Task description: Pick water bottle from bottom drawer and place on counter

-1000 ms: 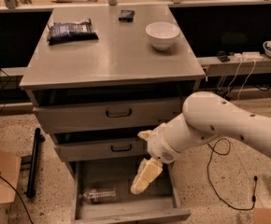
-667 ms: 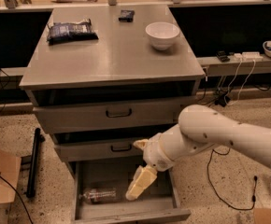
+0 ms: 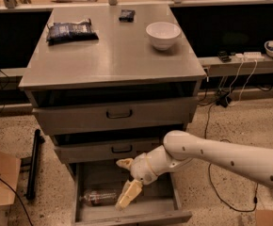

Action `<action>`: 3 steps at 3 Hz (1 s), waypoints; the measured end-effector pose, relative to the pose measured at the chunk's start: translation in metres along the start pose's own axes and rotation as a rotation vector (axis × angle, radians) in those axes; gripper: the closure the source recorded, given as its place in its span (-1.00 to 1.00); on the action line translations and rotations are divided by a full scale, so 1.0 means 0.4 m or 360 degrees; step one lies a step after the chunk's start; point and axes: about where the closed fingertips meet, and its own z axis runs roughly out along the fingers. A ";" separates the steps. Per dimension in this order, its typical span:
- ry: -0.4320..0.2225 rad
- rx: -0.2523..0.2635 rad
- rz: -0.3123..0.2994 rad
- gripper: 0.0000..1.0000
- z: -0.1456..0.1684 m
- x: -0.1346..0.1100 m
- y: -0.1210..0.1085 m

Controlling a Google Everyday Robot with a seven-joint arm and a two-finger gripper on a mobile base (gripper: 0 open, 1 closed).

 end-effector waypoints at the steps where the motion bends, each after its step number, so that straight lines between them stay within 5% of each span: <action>1: -0.0019 -0.0030 0.0047 -1.00 0.030 0.029 0.009; 2: 0.0010 -0.0031 0.0000 -1.00 0.066 0.067 -0.028; 3: 0.0022 -0.0083 -0.0023 -1.00 0.193 0.175 -0.112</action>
Offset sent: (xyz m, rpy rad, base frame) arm 0.0002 0.0180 -0.0953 0.0124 0.0339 0.0445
